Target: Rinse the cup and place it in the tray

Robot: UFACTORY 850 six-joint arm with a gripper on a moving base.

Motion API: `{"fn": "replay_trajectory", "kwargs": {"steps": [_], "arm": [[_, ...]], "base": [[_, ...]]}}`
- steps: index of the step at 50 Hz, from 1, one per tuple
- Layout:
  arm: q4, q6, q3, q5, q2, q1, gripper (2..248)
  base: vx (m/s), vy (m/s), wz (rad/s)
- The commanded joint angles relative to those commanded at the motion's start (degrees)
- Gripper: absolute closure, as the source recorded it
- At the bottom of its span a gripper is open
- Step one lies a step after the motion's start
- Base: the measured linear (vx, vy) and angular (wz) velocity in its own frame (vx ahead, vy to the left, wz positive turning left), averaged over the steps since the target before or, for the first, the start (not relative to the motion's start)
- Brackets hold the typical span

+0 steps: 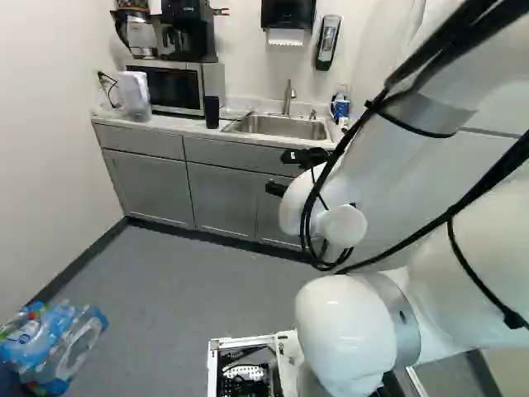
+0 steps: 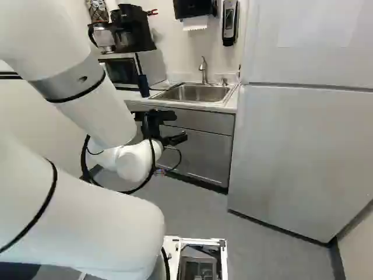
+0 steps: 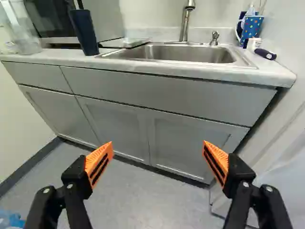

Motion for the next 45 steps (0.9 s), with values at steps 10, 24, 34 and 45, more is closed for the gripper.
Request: {"fn": "replay_trajectory", "kwargs": {"steps": [10,24,34,45], "arm": [[0.0,0.0,-2.87,0.0,-1.0,0.0,3],[0.0,0.0,-5.61,0.0,-1.8,0.0,3],[0.0,0.0,-7.85,0.0,-2.73,0.0,3],[0.0,0.0,-10.34,0.0,-3.79,0.0,3]], "base": [[0.0,0.0,0.0],[0.0,0.0,0.0],[0.0,0.0,0.0],[0.0,0.0,0.0]]}}
